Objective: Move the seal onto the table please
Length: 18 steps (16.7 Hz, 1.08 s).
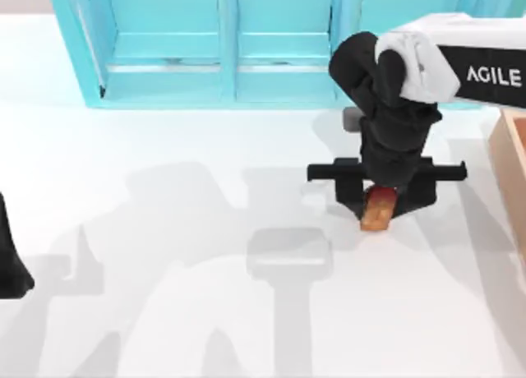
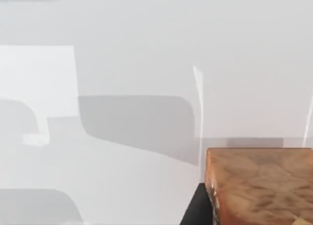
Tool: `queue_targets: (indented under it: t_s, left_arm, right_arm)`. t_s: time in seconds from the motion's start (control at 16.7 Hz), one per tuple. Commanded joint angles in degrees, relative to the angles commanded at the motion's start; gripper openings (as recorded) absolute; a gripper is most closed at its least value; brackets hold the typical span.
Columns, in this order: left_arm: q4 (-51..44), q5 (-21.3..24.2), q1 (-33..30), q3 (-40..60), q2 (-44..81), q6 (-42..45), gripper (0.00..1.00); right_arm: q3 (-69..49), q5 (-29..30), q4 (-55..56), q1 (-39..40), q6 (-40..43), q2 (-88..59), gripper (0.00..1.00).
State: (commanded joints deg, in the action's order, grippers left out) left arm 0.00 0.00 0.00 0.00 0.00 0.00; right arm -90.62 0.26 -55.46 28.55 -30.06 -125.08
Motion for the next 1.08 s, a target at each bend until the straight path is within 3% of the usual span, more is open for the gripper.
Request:
queue_targets:
  t_s: [0.54,1.08]
  left_arm:
    - [0.0,0.0,0.0,0.0,0.0,0.0,1.0]
    - [0.0,0.0,0.0,0.0,0.0,0.0,1.0]
  right_arm:
    - [0.0,0.0,0.0,0.0,0.0,0.0,0.98]
    - [-0.01,0.0,-0.01,-0.12,0.0,0.03,1.0]
